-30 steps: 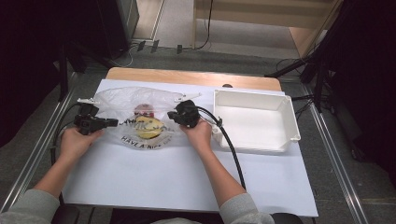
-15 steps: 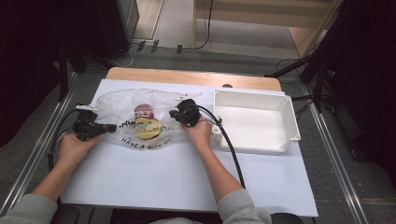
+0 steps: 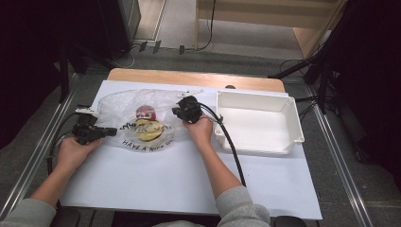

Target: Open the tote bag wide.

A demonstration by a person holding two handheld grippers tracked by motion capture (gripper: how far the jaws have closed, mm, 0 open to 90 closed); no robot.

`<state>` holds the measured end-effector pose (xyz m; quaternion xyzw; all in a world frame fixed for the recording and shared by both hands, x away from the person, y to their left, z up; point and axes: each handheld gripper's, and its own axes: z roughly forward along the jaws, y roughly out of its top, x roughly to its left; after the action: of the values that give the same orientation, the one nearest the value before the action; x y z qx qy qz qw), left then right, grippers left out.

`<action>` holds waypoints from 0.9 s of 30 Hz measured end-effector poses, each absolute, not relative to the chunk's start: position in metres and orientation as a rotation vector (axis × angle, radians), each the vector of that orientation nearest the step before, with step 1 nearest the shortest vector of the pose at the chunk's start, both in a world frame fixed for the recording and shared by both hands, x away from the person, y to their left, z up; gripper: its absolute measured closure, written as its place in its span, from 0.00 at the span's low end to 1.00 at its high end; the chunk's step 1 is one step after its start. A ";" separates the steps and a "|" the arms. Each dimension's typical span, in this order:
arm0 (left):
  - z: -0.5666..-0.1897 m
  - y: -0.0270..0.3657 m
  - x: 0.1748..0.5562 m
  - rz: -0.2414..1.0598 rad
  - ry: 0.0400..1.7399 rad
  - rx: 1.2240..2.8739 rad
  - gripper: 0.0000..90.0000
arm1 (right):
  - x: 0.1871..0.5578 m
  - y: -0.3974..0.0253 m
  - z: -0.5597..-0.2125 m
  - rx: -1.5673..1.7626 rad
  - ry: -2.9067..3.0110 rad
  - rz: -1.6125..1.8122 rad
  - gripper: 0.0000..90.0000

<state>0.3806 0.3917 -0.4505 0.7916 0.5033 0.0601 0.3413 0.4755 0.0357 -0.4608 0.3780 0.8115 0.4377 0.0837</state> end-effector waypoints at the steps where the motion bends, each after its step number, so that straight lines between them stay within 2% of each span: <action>1: -0.450 0.393 0.380 0.154 1.308 2.058 0.97 | 0.477 0.036 -0.461 1.132 2.417 1.312 1.00; 15: -0.451 0.410 0.370 0.162 1.334 2.037 1.00 | 0.498 0.037 -0.474 1.231 2.407 1.187 1.00; 18: -0.449 0.410 0.371 0.131 1.347 2.023 1.00 | 0.496 0.038 -0.474 1.216 2.415 1.186 1.00; 27: -0.418 0.392 0.365 0.164 1.217 2.020 1.00 | 0.482 0.041 -0.458 1.137 2.466 1.172 1.00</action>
<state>0.3649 0.3924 -0.4183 0.7907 0.4764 0.0644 0.3790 0.4816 0.0409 -0.4579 0.3827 0.8302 0.3947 0.0919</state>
